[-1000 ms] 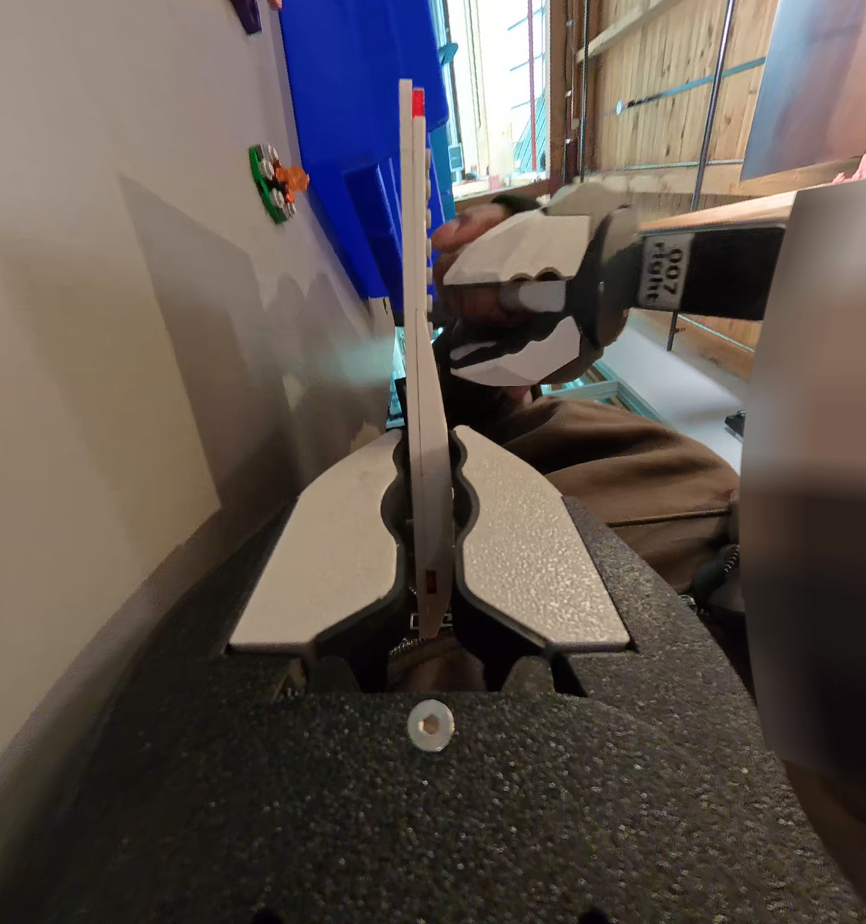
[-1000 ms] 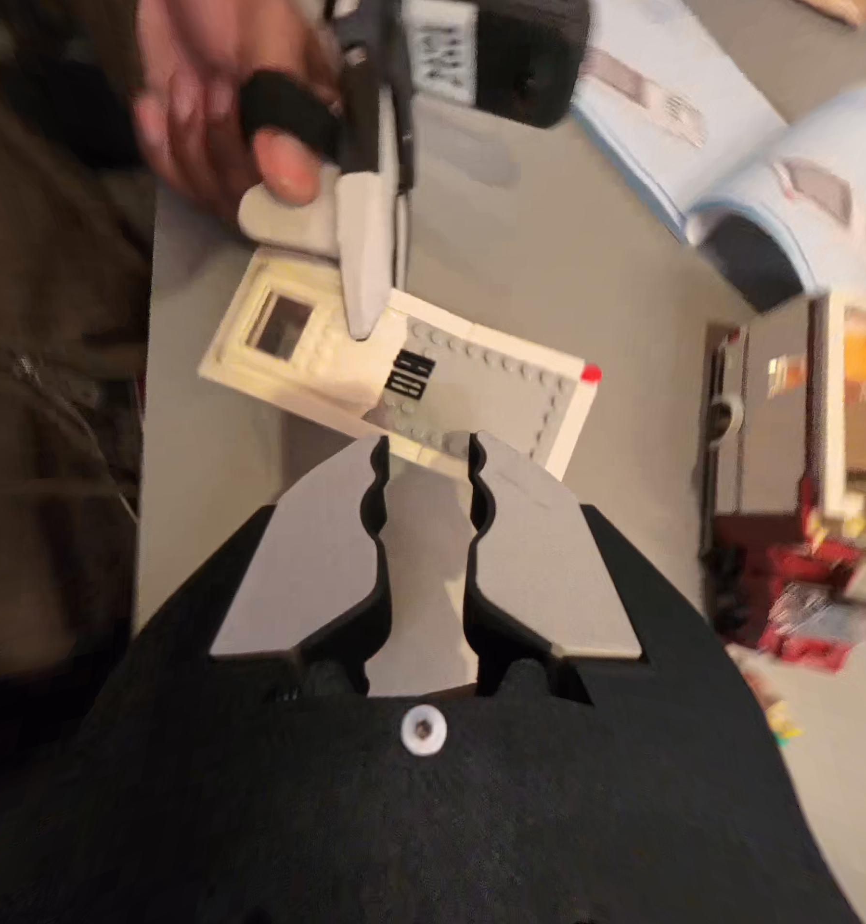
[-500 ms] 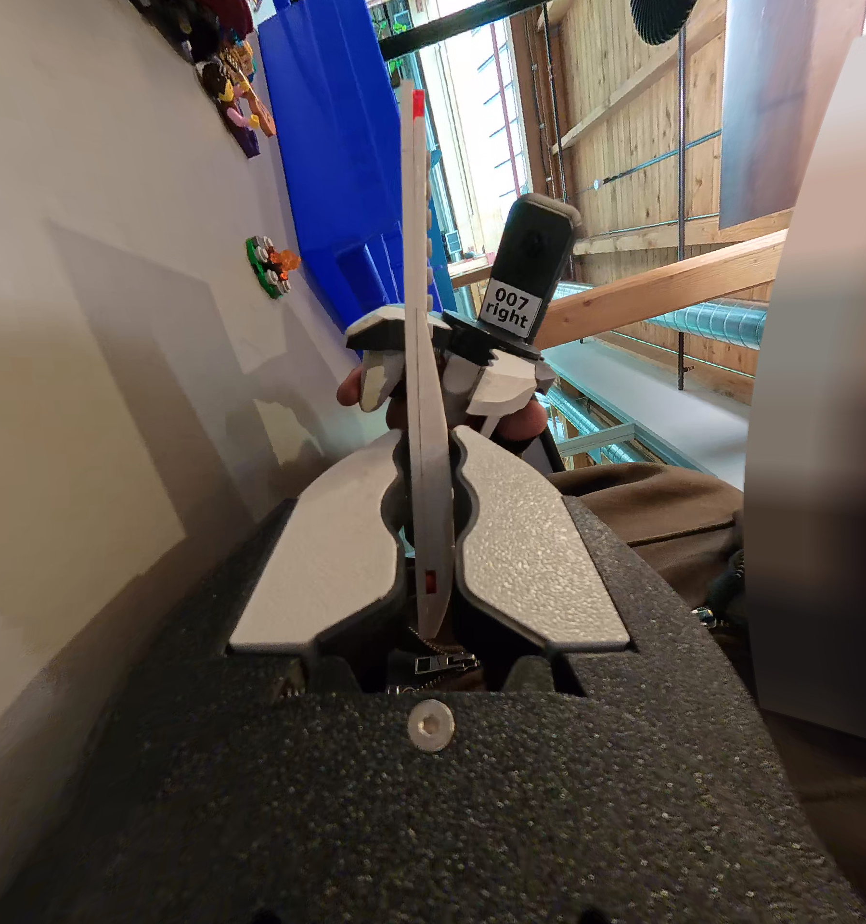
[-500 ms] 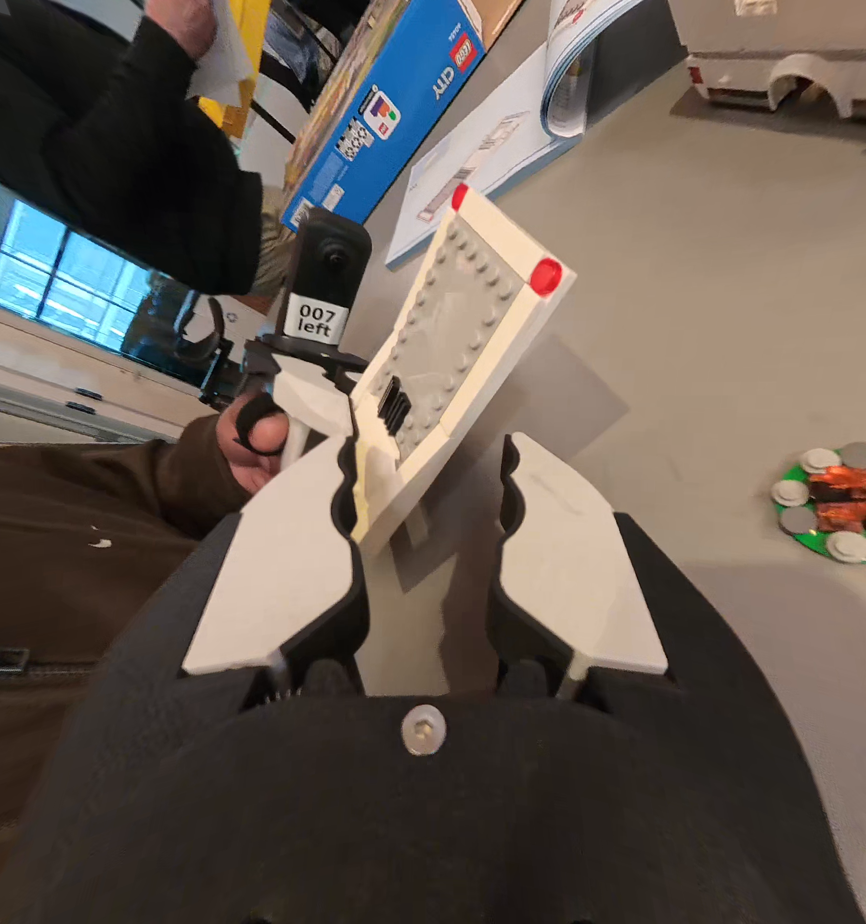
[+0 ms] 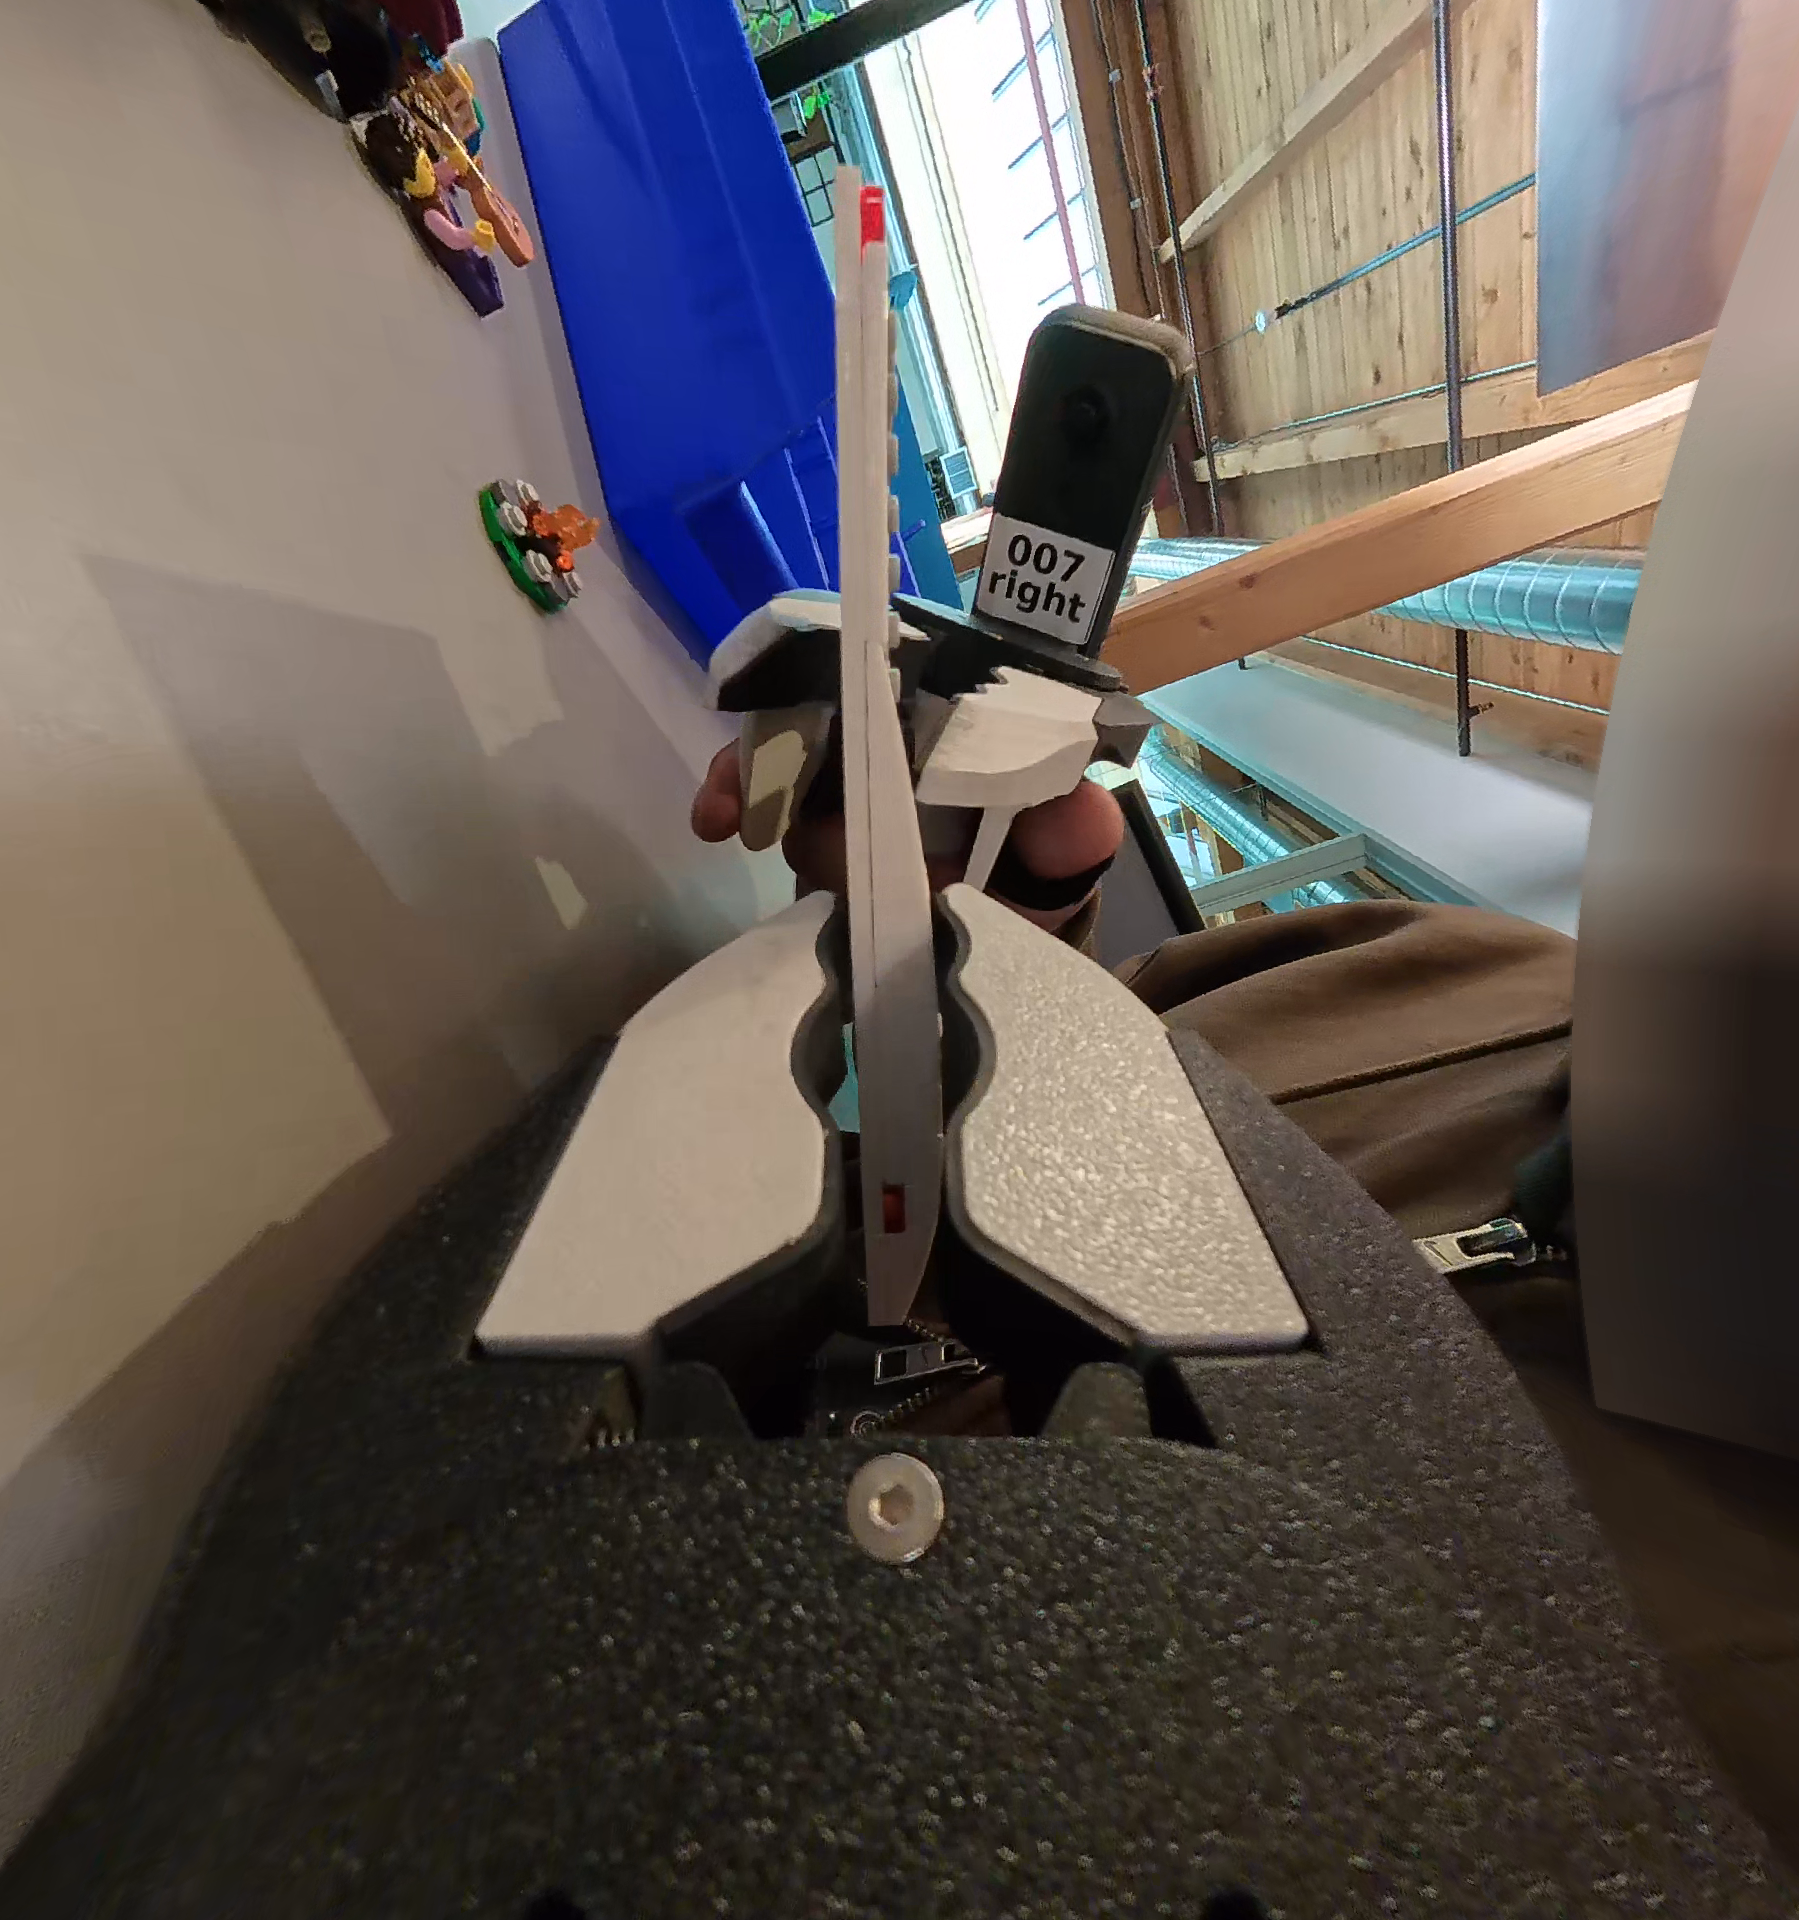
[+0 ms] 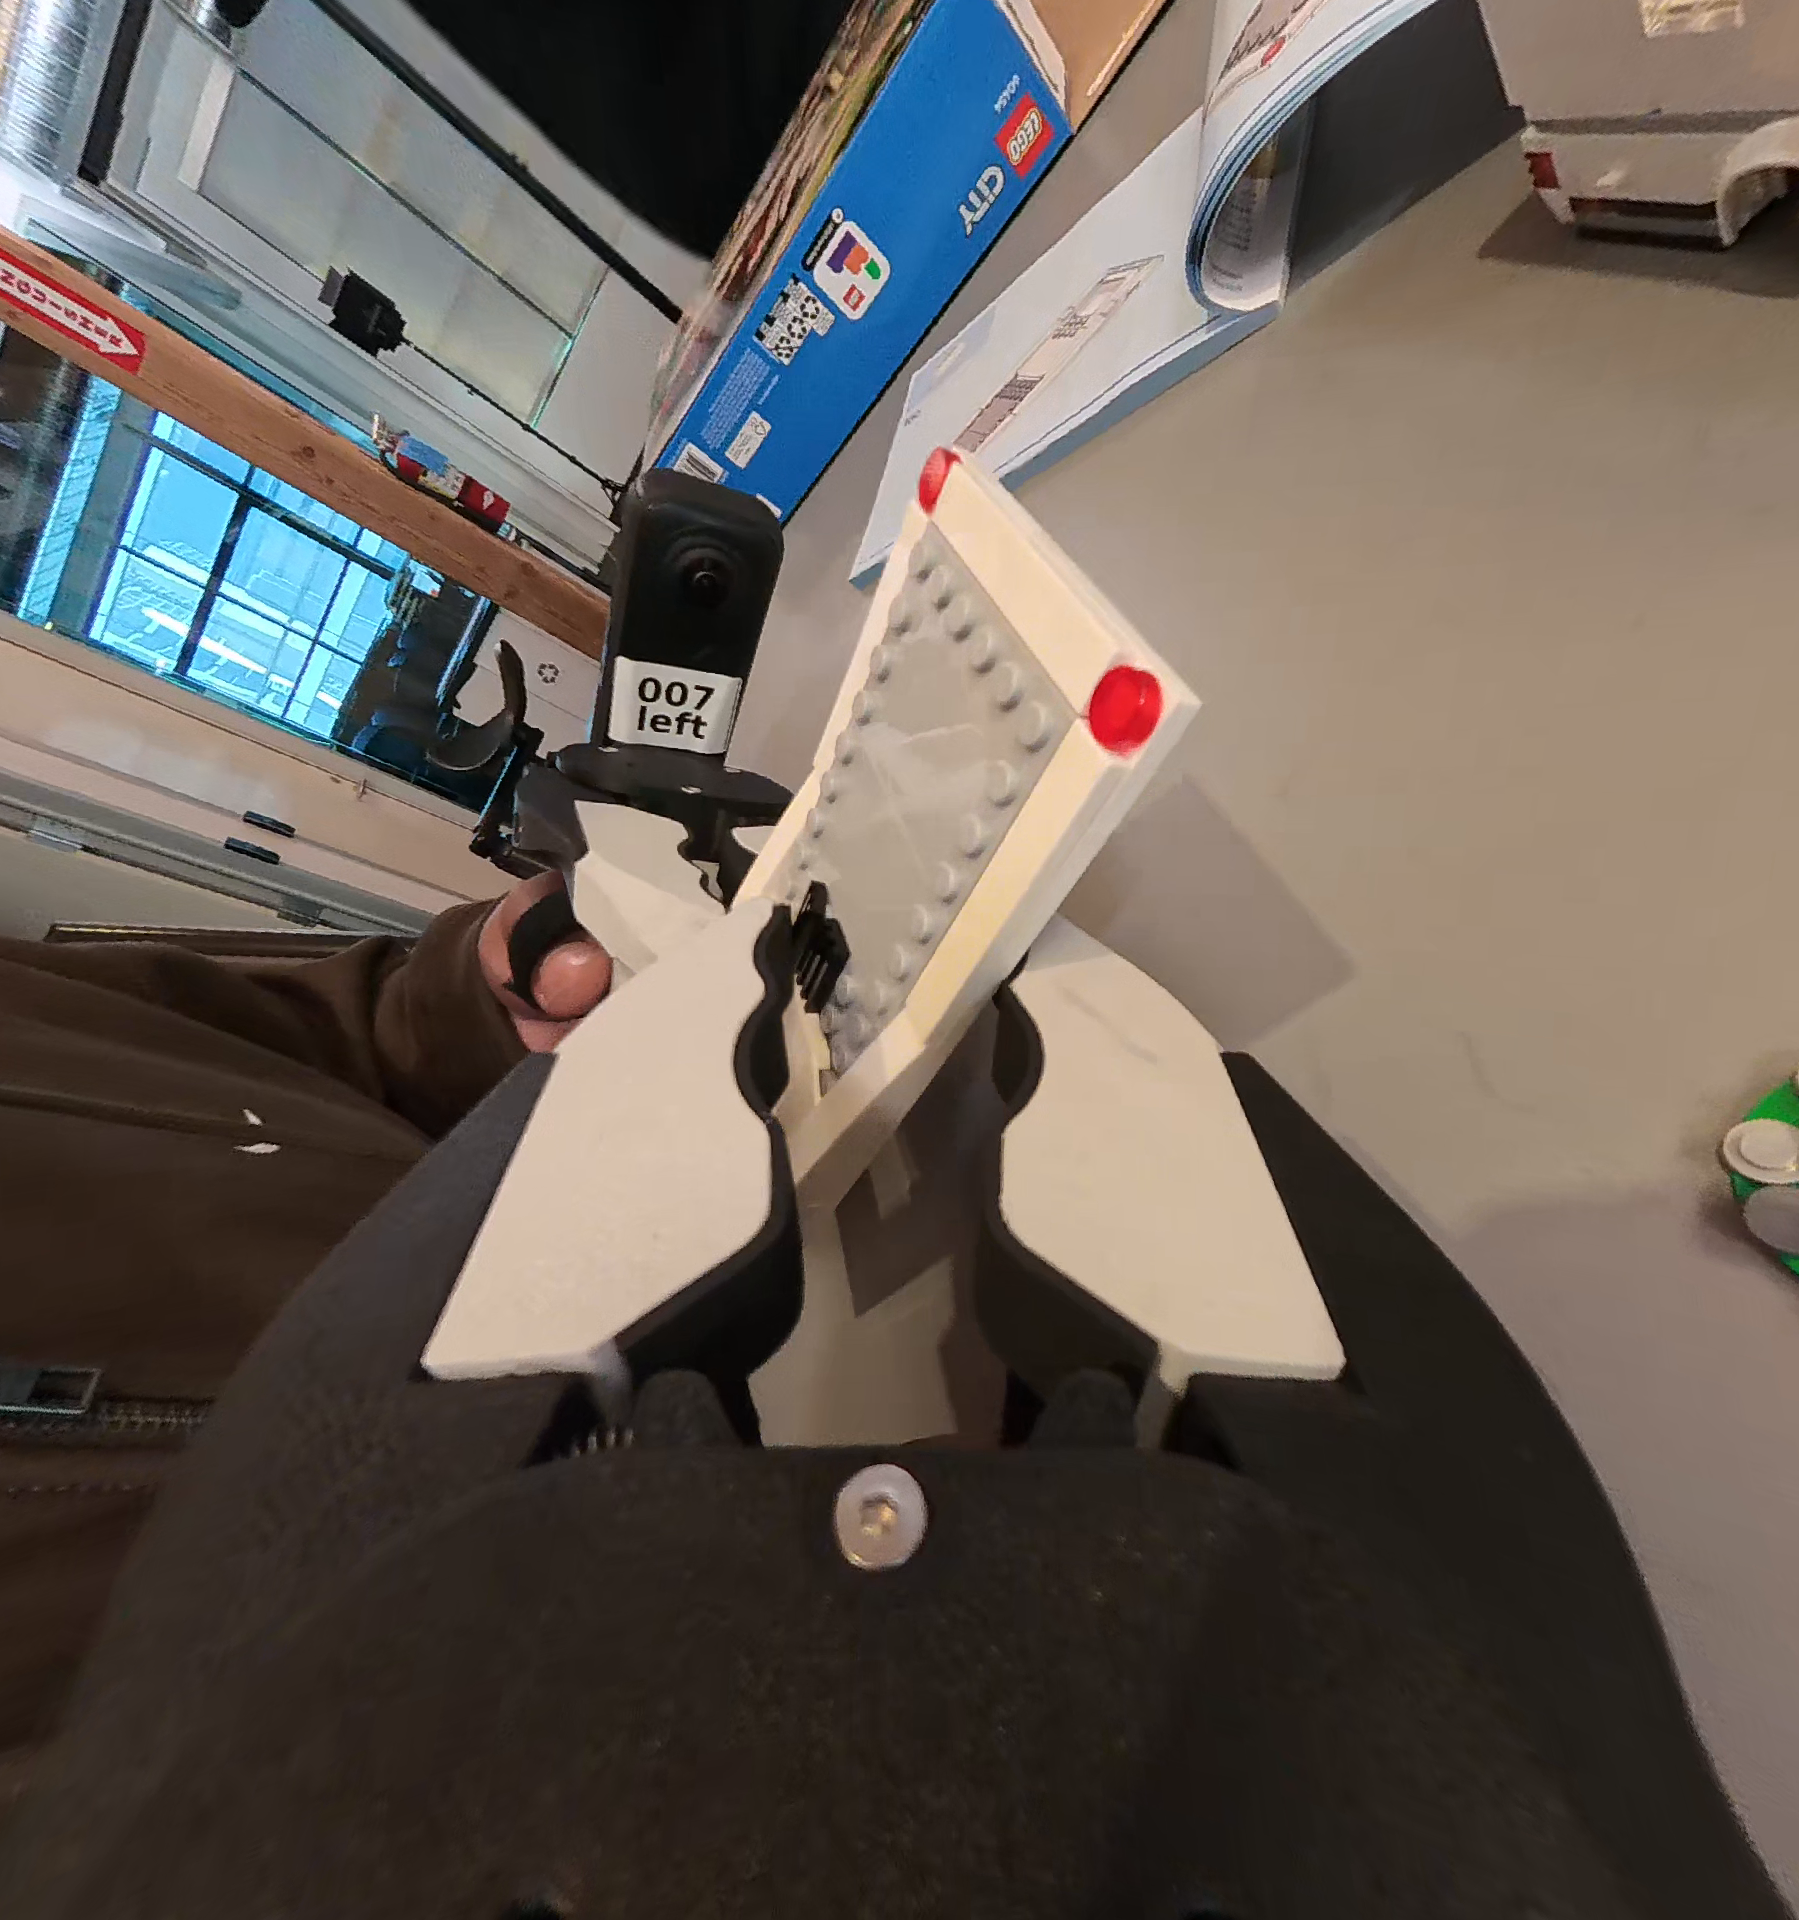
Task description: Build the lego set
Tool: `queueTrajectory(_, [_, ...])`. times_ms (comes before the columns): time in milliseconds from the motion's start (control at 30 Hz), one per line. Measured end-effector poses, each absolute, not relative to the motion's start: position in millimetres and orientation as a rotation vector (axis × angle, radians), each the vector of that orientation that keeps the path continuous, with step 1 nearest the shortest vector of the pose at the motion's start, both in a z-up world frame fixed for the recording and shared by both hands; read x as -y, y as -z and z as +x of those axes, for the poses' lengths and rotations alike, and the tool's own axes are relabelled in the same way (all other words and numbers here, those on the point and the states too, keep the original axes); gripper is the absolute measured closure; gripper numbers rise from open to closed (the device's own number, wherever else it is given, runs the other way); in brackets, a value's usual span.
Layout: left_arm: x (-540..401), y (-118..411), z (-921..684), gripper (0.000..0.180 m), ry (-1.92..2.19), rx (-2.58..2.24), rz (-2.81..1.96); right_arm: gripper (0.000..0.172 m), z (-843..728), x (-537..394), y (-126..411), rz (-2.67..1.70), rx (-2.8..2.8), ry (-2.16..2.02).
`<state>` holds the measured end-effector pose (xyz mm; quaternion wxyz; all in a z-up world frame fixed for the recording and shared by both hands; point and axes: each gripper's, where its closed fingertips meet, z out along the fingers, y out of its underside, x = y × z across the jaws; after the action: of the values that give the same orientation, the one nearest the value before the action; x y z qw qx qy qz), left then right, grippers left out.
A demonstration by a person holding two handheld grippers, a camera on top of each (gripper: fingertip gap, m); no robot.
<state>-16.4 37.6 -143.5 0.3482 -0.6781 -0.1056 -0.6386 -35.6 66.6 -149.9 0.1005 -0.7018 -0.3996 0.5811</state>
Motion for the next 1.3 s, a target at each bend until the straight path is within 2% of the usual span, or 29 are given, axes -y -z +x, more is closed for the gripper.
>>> queueTrajectory(1100, [-27.4,130.3,-11.5,0.166,1.651,0.125,-1.702,0.157,-29.6,-51.1,123.0,-1.851,1.221,-1.852])
queueTrajectory(1267, [-30.4,127.9,-17.0,0.167,1.642,0.151,-1.671,0.151,-30.6,-51.6,124.3,-1.868,1.192,-1.878])
queueTrajectory(1300, [-31.9,127.5,-19.2,0.167,1.633,0.163,-1.662,0.144,-30.2,-49.7,125.7,-1.876,1.206,-1.881])
